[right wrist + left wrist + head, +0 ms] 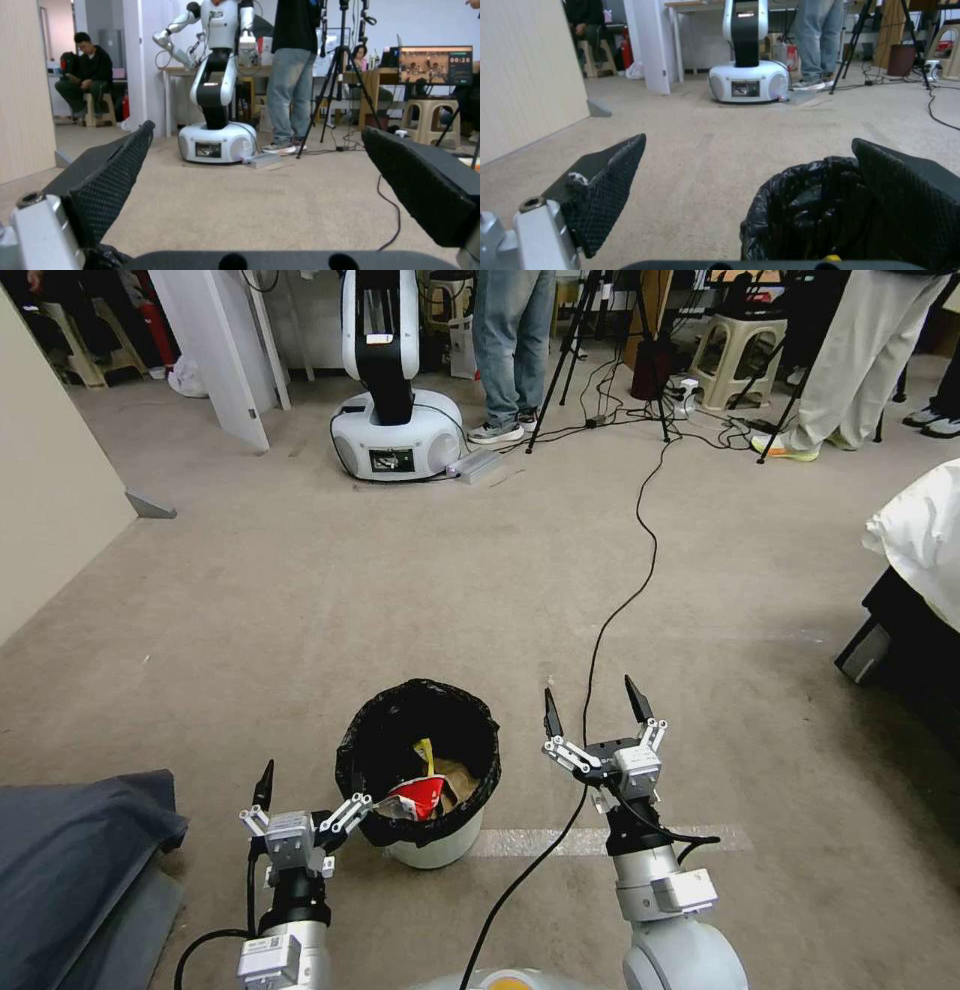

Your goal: Pick up the trash bin, then pick up the garbage from the floor and place it into the trash bin.

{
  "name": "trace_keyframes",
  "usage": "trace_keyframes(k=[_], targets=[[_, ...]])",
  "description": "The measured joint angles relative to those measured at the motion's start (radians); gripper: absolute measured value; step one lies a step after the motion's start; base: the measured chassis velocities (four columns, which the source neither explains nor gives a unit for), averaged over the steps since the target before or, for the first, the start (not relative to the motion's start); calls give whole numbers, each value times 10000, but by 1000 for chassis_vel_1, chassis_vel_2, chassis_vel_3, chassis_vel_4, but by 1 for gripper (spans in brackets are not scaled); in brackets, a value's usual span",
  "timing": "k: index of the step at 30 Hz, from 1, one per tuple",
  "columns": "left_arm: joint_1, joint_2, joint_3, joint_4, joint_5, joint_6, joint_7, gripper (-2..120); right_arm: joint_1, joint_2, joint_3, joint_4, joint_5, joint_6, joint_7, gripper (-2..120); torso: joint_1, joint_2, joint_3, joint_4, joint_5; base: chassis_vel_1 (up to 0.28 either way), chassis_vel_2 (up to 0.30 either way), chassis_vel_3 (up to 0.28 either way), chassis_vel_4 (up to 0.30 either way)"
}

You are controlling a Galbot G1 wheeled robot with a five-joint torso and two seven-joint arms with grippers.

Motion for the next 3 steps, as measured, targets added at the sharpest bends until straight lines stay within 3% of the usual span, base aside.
trace_keyframes(k=[3], targets=[[-4,1,-2,-1,-6,14,-2,100,0,-1,0,0,0,0,-2,100,0,0,0,0,0,0,0,0,0]])
